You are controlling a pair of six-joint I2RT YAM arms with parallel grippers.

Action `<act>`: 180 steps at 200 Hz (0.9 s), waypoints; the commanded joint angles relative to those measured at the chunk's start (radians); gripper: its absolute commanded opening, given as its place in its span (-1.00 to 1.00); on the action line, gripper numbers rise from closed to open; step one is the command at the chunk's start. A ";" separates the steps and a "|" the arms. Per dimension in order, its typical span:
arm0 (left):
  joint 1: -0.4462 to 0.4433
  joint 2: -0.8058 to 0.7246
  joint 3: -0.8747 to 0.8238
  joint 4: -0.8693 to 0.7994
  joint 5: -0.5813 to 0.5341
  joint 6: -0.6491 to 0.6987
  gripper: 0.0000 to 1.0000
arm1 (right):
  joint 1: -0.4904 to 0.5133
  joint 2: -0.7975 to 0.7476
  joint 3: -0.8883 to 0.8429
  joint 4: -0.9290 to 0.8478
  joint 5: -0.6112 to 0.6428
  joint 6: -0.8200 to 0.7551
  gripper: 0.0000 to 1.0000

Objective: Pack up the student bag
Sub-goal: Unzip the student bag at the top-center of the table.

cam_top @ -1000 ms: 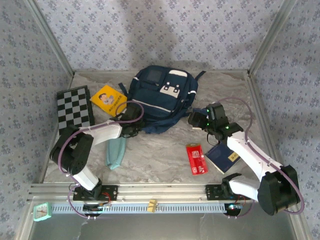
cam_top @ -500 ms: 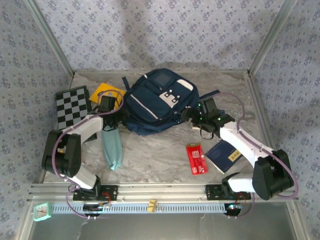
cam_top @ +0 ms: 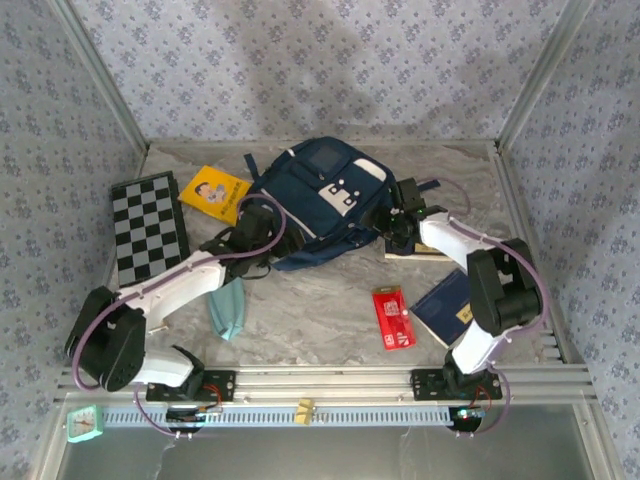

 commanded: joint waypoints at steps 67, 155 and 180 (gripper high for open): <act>-0.043 0.171 0.017 0.078 -0.045 -0.017 0.43 | -0.010 0.202 0.170 0.104 -0.069 0.002 -0.07; 0.070 0.222 0.000 0.154 -0.074 0.059 0.44 | -0.006 0.097 0.186 0.113 -0.128 -0.043 -1.00; 0.109 0.234 0.029 0.150 -0.089 0.113 0.44 | 0.013 0.041 0.151 0.117 -0.158 -0.038 -1.00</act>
